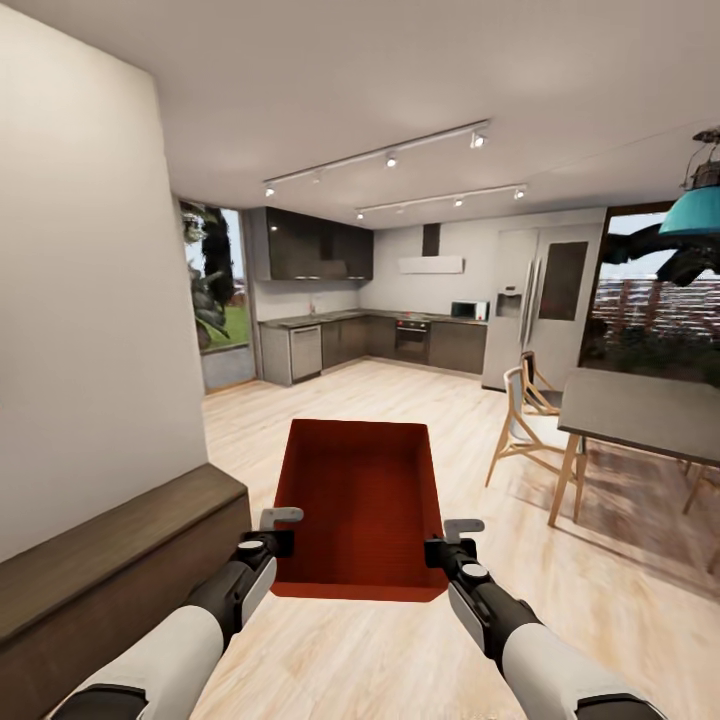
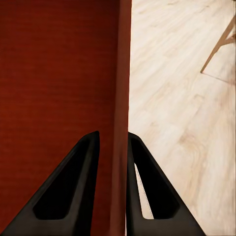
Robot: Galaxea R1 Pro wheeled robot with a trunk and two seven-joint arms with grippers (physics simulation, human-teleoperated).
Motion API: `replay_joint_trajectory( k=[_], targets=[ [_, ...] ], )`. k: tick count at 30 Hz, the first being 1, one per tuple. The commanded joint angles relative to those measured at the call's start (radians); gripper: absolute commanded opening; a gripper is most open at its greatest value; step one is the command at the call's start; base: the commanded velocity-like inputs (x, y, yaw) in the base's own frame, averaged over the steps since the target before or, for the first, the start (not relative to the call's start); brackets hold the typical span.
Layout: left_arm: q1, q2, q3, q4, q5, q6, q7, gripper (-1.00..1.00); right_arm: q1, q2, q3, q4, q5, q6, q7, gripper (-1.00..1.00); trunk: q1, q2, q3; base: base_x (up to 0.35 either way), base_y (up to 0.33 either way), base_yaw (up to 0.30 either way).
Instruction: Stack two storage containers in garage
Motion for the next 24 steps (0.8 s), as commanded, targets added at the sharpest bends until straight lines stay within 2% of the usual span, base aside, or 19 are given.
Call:
replay_joint_trajectory(
  k=[1,24],
  targets=[
    [0.000,0.019,0.083,-0.006,-0.012,-0.047,0.011,-1.00,-0.001,0.000,-0.009,0.002,-0.021,-0.001,-0.004,-1.00,0.000,-0.001,-0.001,0.000,0.000,-0.231],
    [0.000,0.019,0.083,-0.006,-0.012,-0.046,0.011,-1.00,-0.001,-0.003,-0.009,0.002,-0.021,0.001,-0.002,-1.00,0.000,-0.001,0.004,0.000,0.000,-0.264]
  ],
)
